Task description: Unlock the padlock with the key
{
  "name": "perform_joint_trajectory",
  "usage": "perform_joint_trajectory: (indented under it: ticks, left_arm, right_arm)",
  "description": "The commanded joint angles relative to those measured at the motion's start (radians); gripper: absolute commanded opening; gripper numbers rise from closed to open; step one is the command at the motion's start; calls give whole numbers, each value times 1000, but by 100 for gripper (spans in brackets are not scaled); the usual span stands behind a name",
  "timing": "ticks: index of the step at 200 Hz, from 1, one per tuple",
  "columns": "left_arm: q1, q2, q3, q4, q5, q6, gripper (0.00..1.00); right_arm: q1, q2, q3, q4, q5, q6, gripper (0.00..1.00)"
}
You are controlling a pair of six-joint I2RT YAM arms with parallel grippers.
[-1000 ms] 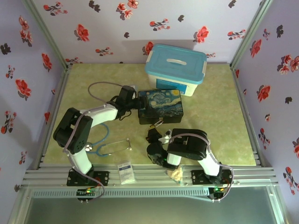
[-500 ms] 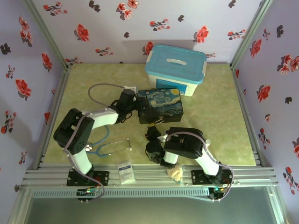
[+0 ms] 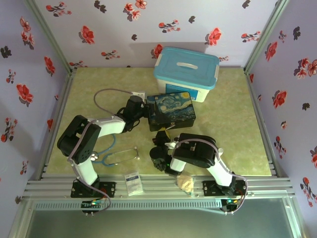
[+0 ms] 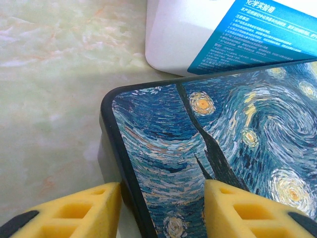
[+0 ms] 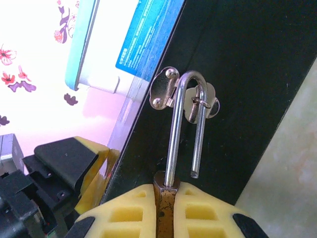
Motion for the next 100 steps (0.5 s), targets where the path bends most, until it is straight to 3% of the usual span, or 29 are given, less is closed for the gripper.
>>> perform_joint_trajectory:
  ticks: [1,27,55,86,100]
  left_arm:
    - [23,86,-85,-351,-57,77,45]
    - [24,67,-98,-353,-58,85,45]
    - [29,59,-99,-352,-55,86,45]
    - [31,41,-84,-366,-55,94,44]
    - [30,31,-71,-381,-54,97,44]
  right_arm:
    - [-30,6,4,24,121,-29,0]
    - [-46,-44,-73,23,123,-73,0]
    - [-59,-114,-123,24,-90,-175,0]
    - [-60,-121,-214,26,-254,4,0]
    - [-48,-120,-225,27,-301,10,0]
